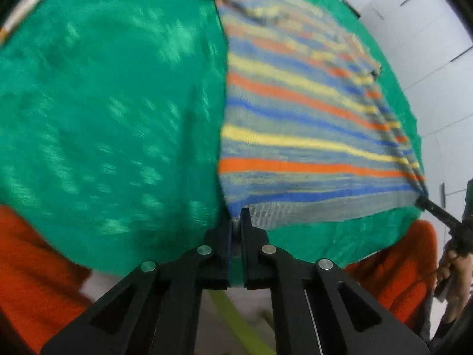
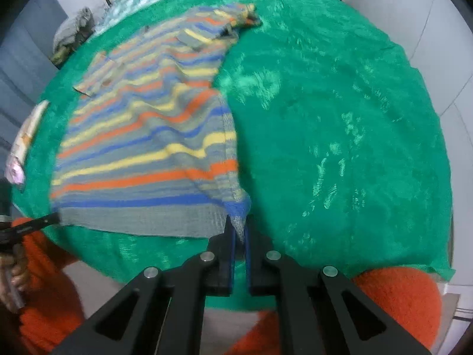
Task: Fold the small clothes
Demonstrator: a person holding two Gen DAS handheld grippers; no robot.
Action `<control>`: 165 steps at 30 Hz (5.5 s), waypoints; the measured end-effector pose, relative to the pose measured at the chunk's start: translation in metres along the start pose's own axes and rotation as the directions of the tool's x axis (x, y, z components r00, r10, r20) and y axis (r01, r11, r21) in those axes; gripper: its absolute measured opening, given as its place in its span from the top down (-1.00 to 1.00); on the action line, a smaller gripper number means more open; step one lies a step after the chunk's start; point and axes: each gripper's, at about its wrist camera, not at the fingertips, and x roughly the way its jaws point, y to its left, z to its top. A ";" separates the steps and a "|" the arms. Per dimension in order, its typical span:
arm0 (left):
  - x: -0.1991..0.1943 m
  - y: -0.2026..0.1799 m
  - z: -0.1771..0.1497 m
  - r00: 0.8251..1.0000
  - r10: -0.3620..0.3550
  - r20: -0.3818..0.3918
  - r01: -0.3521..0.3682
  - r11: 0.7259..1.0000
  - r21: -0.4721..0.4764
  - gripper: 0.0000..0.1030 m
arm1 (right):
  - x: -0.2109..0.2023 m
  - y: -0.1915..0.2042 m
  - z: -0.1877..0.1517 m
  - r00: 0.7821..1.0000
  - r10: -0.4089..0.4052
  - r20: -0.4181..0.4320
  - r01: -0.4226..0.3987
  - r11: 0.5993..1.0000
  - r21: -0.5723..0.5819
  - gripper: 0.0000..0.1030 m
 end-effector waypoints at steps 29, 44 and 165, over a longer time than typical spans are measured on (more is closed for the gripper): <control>0.070 -0.005 -0.030 0.914 0.400 -0.076 -0.383 0.908 0.170 0.95 | 0.084 0.058 -0.034 0.955 -0.032 -0.293 0.016 0.998 -0.058 0.90; 0.076 -0.034 -0.053 0.898 0.433 -0.077 -0.418 0.895 0.157 0.56 | 0.083 0.051 -0.036 0.960 -0.011 -0.281 0.011 1.000 -0.001 0.84; 0.121 -0.015 0.390 0.972 0.196 0.129 -0.225 0.938 0.265 -0.77 | 0.144 0.045 0.368 0.995 0.049 0.084 -0.013 0.922 -0.387 -0.49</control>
